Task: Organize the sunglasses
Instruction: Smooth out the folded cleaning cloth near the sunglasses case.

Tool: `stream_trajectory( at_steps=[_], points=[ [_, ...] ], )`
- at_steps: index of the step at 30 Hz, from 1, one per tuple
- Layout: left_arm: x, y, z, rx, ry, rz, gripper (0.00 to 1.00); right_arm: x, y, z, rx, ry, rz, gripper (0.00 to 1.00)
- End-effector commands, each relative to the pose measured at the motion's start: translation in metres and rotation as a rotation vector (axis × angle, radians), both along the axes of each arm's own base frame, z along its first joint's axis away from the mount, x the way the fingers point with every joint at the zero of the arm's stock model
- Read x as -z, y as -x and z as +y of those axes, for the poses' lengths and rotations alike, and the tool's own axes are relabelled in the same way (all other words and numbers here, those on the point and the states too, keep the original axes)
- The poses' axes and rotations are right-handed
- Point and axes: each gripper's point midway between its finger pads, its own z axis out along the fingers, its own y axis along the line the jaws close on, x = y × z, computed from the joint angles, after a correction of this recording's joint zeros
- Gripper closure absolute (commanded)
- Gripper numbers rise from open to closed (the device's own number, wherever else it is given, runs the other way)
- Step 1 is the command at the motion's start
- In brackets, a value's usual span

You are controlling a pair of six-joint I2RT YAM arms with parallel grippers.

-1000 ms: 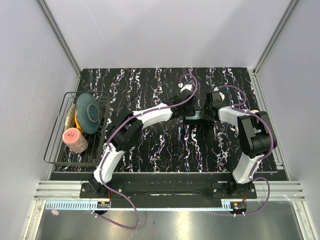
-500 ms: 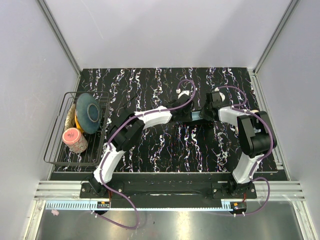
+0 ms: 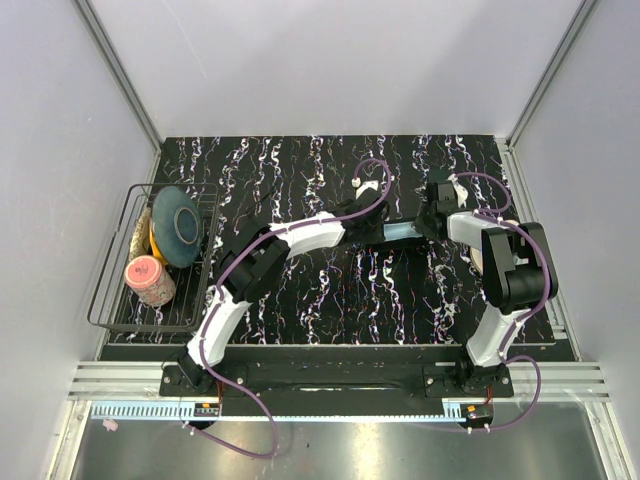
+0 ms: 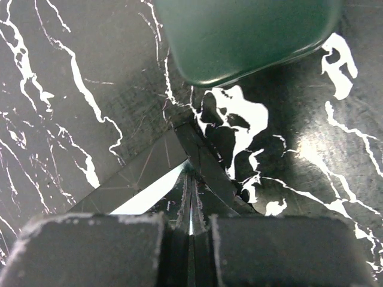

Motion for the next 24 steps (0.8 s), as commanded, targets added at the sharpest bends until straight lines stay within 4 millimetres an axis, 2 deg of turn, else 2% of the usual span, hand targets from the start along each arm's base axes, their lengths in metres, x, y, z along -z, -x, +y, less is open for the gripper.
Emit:
stream_trajectory(
  at_steps=[1,6,9,10,13,15,18,21,24],
  points=[
    [0.016,0.002,0.006,-0.012,-0.053,0.025,0.69,-0.004,-0.007,-0.025,0.071,0.066,-0.022,0.98],
    [0.012,0.002,0.006,-0.005,-0.047,0.023,0.70,-0.007,-0.012,-0.015,0.035,0.027,-0.038,0.97],
    [0.000,-0.001,0.002,0.009,-0.023,0.005,0.69,-0.021,-0.010,-0.011,0.024,-0.001,-0.070,0.96],
    [-0.005,-0.002,0.000,0.016,-0.010,-0.002,0.69,-0.032,-0.011,-0.010,0.022,-0.007,-0.095,0.95],
    [-0.035,-0.008,-0.008,0.041,0.046,-0.057,0.61,-0.055,-0.010,-0.008,0.006,-0.021,-0.138,0.92],
    [-0.063,-0.013,-0.012,0.056,0.088,-0.113,0.52,-0.068,-0.010,-0.005,-0.013,-0.030,-0.157,0.91],
    [-0.095,-0.020,-0.011,0.058,0.135,-0.168,0.46,-0.084,-0.007,0.001,-0.047,-0.045,-0.176,0.88],
    [-0.111,-0.032,0.001,0.027,0.171,-0.181,0.43,-0.090,-0.002,0.006,-0.078,-0.067,-0.172,0.87],
    [-0.110,-0.045,0.017,0.000,0.201,-0.171,0.42,-0.088,0.006,0.015,-0.120,-0.103,-0.156,0.87]
  ],
)
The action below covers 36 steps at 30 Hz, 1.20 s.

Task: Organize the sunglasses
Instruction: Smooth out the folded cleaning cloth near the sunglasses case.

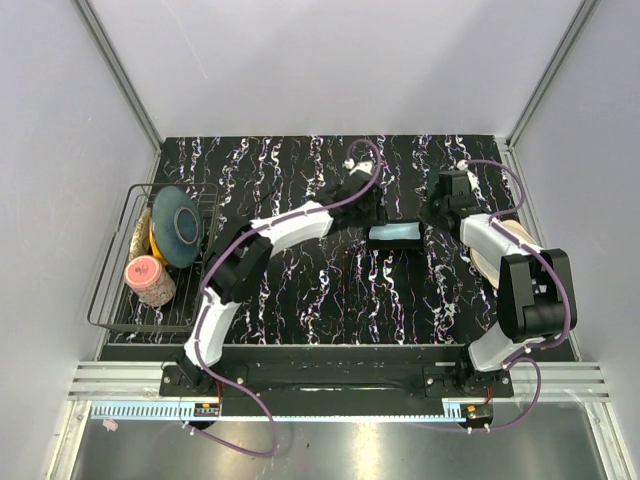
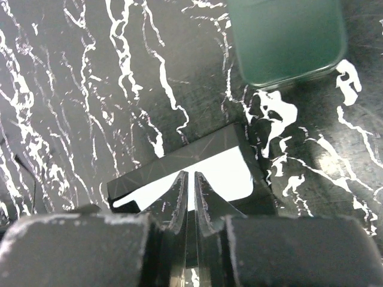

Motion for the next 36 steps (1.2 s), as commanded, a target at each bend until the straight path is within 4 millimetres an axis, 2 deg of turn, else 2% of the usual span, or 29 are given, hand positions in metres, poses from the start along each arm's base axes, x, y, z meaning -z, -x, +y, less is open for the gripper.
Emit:
stream_trajectory(
  at_steps=[1,3,7,8,9,12,14,15,17,21,27,36],
  points=[
    [-0.061,-0.036,0.022,-0.043,0.138,-0.098,0.42,-0.013,0.008,0.016,-0.097,-0.056,-0.004,0.87],
    [-0.060,-0.040,0.023,-0.020,0.164,-0.089,0.42,-0.007,0.012,0.022,-0.125,-0.076,0.011,0.87],
    [-0.044,-0.053,0.029,-0.015,0.164,-0.035,0.43,0.003,0.017,0.034,-0.171,-0.122,0.035,0.90],
    [-0.025,-0.053,0.028,-0.012,0.146,-0.003,0.47,0.005,0.018,0.035,-0.175,-0.127,0.039,0.90],
    [-0.021,-0.055,0.026,-0.005,0.141,0.006,0.51,0.006,0.019,0.036,-0.178,-0.133,0.041,0.91],
    [-0.025,-0.058,0.023,0.009,0.183,-0.007,0.61,0.005,0.021,0.041,-0.196,-0.153,0.034,0.91],
    [-0.017,-0.056,0.027,-0.011,0.151,0.040,0.67,0.003,0.023,0.046,-0.214,-0.169,0.035,0.91],
    [-0.023,-0.057,0.027,-0.008,0.148,0.042,0.68,0.001,0.024,0.048,-0.222,-0.173,0.035,0.91],
    [-0.018,-0.052,0.032,-0.015,0.128,0.077,0.69,0.000,0.026,0.050,-0.231,-0.177,0.036,0.91],
    [-0.025,-0.047,0.033,0.004,0.135,0.077,0.67,-0.003,0.027,0.052,-0.233,-0.171,0.034,0.91],
    [0.007,-0.039,0.043,0.003,0.044,0.162,0.66,0.002,0.027,0.060,-0.246,-0.174,0.049,0.91],
    [0.029,-0.052,0.049,-0.049,0.017,0.160,0.64,0.002,0.032,0.072,-0.265,-0.167,0.054,0.91]
  ],
)
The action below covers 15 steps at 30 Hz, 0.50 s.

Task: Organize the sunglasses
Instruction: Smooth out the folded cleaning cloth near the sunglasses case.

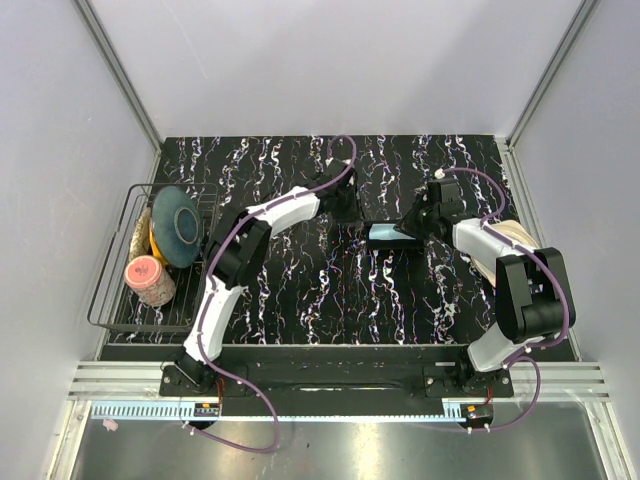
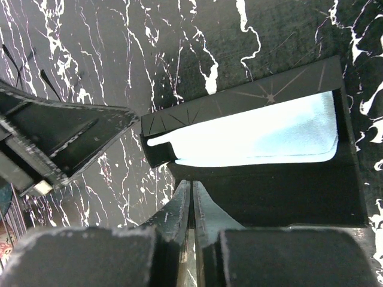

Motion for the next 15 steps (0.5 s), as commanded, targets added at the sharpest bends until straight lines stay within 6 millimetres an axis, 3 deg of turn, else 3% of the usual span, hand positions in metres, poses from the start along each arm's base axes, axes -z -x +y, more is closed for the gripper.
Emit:
stream_trajectory(
  at_steps=[1,2,8,15],
  points=[
    [0.006,-0.013,0.000,-0.020,-0.013,-0.010,0.64,-0.011,-0.005,0.008,-0.010,-0.006,-0.033,0.91],
    [0.017,-0.011,0.000,-0.017,-0.026,0.009,0.64,-0.011,-0.005,0.009,-0.010,-0.005,-0.032,0.91],
    [0.028,-0.002,-0.009,0.042,-0.020,0.036,0.64,-0.005,-0.002,0.010,-0.011,0.007,-0.012,0.91],
    [0.025,0.007,-0.017,0.122,0.006,0.011,0.64,-0.001,0.002,0.004,0.008,0.042,0.010,0.90]
  ],
)
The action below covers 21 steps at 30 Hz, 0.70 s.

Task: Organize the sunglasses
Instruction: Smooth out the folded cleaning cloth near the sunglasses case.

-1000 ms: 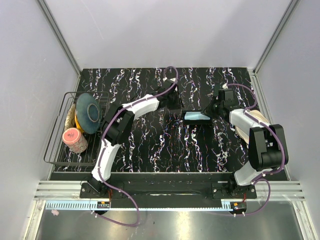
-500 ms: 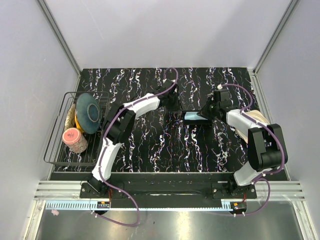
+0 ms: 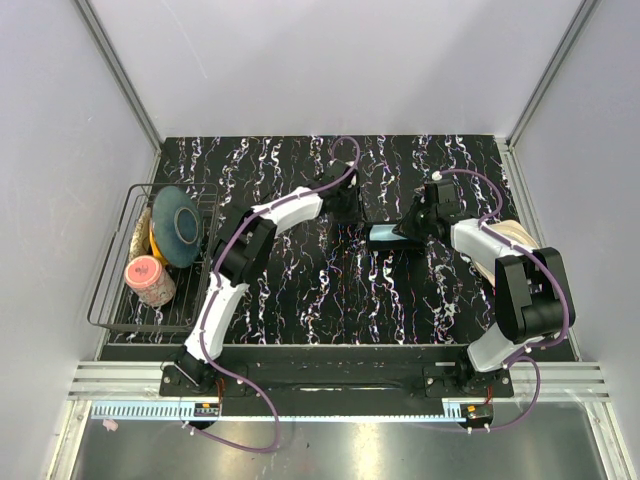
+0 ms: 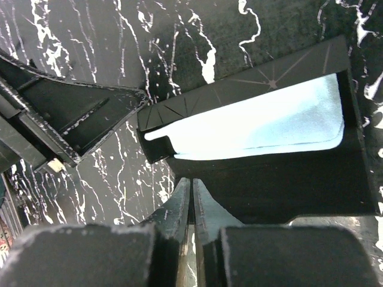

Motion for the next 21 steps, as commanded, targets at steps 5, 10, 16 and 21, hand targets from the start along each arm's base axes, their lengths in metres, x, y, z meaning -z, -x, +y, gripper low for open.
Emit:
stream_trajectory(
  at_steps=[5,10,16,21],
  points=[
    [0.003,0.028,-0.015,0.167,0.013,-0.023,0.65,0.001,0.000,-0.008,0.036,0.055,0.016,0.90],
    [0.003,0.054,-0.024,0.240,0.019,-0.038,0.67,0.006,0.003,-0.015,0.070,0.077,0.040,0.89],
    [0.009,0.083,-0.021,0.264,0.033,-0.018,0.70,0.006,0.008,-0.022,0.097,0.088,0.045,0.90],
    [0.010,0.097,-0.018,0.275,0.029,-0.010,0.72,0.001,0.019,-0.019,0.075,0.074,0.046,0.91]
  ],
)
